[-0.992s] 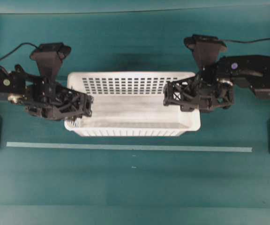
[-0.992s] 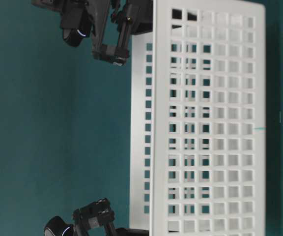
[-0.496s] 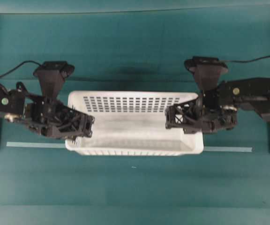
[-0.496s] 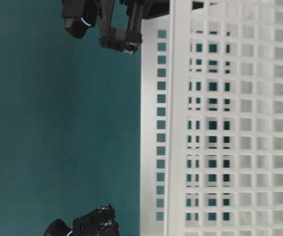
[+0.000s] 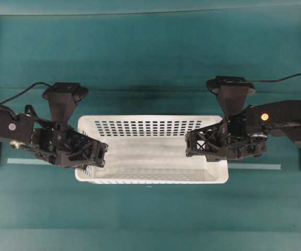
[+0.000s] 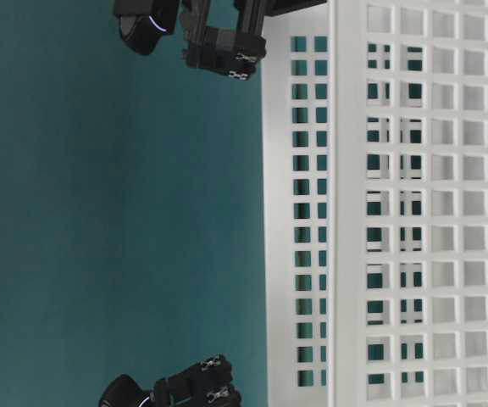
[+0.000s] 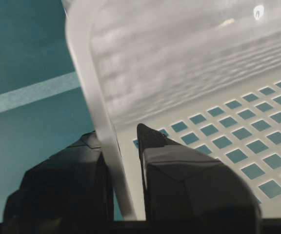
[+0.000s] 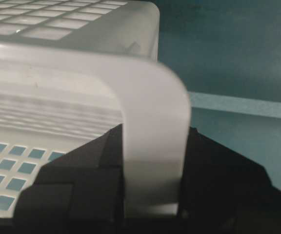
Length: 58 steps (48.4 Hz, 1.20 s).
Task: Lift the white basket with both hands.
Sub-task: 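Raise the basket with both grippers, pulling it toward the front, then hold the basket lifted with both grippers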
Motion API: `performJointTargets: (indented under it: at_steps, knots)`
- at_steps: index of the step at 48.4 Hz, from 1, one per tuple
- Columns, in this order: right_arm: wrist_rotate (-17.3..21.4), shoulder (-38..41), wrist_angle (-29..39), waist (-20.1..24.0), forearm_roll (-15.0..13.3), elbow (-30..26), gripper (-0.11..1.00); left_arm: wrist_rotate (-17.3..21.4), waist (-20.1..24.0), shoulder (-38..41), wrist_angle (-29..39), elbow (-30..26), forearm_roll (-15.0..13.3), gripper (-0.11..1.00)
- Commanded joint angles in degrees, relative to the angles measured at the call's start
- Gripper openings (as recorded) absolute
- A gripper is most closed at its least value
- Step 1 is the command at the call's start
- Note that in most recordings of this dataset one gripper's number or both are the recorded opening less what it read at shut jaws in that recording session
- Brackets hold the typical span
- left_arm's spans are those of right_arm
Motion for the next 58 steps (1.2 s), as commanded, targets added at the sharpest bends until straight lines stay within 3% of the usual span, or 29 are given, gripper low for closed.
performJointTargets:
  at_steps: [1, 58]
  knots:
    - [-0.3, 0.1, -0.3, 2.1, -0.2, 0.1, 0.16, 0.4, 0.0, -0.7, -0.4, -0.8, 0.3, 0.06]
    - [0.5, 0.9, -3.2, 2.6, -0.2, 2.1, 0.16, 0.4, -1.0, -0.5, 0.5, -0.6, 0.4, 0.06]
